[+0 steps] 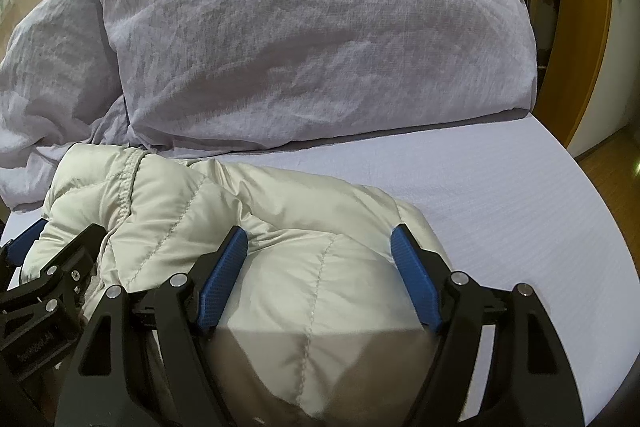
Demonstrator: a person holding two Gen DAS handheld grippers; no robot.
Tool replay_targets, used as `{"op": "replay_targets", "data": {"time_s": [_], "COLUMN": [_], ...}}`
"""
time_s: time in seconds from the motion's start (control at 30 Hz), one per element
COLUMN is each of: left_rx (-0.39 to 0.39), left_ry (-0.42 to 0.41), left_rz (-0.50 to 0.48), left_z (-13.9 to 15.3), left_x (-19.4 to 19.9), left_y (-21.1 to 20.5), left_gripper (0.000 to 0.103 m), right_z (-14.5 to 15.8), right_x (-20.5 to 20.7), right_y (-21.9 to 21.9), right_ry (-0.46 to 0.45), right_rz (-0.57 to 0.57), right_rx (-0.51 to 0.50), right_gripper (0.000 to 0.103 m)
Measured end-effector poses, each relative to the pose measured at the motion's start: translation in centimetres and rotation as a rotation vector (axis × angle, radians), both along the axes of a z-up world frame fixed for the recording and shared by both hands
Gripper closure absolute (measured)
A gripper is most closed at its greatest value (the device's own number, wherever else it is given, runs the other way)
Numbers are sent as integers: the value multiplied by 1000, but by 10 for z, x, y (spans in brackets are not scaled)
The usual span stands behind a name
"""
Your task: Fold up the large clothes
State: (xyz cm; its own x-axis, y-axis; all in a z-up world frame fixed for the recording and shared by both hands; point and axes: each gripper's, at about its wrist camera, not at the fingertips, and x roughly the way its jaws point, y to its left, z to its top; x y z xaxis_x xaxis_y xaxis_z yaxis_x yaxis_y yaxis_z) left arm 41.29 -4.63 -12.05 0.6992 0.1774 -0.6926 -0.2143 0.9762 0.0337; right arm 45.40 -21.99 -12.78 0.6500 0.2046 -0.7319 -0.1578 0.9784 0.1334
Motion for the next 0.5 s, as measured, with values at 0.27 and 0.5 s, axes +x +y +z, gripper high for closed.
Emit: {"op": "replay_targets", "data": {"time_s": [0.27,0.5], "left_rx": [-41,-14], "left_ry": [-17,-12], "left_rz": [15,23], "left_z": [25,14], "left_x": [-11,-13], "left_y": [7,5], "left_gripper": [8,5], "right_z": [17,2], "right_x": [-11,-11], "right_y": [-28,-24], "right_ry": [-34,-16], "right_rz": [-35,-39], "right_rx": [43,12], "right_gripper": [27,27]}}
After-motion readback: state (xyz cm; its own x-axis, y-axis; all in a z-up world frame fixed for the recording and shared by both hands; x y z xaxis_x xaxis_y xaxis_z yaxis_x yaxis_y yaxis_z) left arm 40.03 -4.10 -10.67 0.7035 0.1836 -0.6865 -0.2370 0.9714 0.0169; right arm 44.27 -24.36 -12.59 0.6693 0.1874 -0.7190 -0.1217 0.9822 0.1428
